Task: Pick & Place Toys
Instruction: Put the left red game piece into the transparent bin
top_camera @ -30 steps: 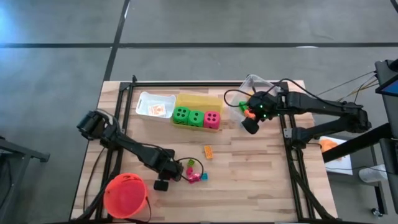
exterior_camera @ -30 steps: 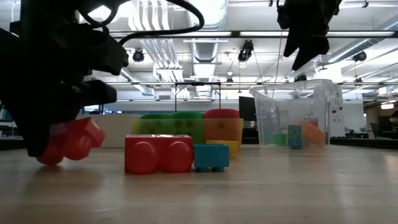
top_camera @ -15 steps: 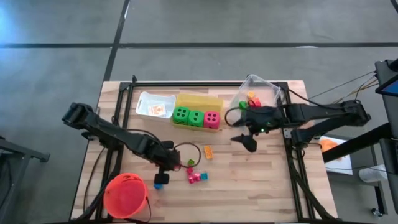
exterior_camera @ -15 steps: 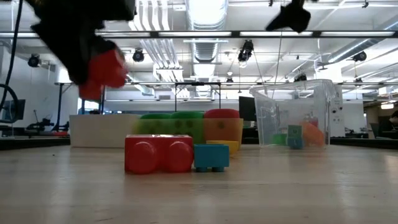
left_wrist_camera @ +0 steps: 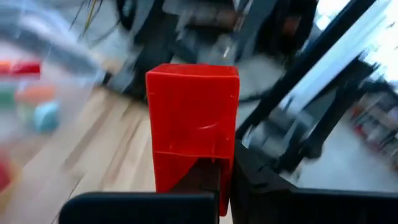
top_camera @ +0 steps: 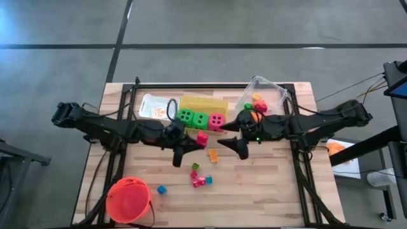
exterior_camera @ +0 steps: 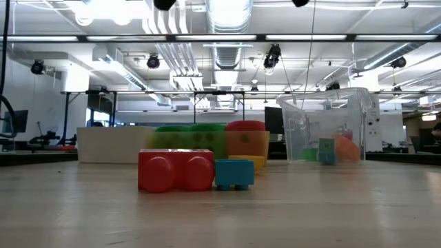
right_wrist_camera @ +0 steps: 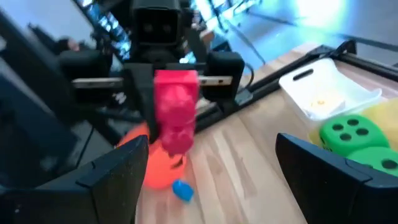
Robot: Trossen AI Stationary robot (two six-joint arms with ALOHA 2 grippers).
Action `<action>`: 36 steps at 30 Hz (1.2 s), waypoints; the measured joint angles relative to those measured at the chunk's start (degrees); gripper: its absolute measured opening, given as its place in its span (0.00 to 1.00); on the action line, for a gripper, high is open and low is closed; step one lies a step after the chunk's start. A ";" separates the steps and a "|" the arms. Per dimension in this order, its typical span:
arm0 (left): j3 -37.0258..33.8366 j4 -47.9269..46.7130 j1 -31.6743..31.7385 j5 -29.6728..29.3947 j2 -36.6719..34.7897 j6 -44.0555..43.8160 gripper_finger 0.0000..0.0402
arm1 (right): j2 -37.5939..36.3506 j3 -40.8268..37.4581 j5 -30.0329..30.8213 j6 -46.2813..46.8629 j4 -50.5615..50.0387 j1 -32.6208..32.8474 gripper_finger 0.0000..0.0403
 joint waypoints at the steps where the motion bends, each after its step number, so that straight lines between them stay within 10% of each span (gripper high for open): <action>1: 0.05 2.10 0.48 -0.02 0.11 -0.27 0.00 | 0.88 0.66 1.06 0.33 0.80 0.00 0.86; 23: -0.03 10.74 2.92 -1.64 1.90 -0.01 0.00 | 15.13 18.42 4.93 -4.16 0.14 -0.85 0.84; 36: -0.02 17.24 2.87 1.57 1.90 1.94 0.00 | 15.20 19.87 4.75 -3.97 -1.49 -0.90 0.46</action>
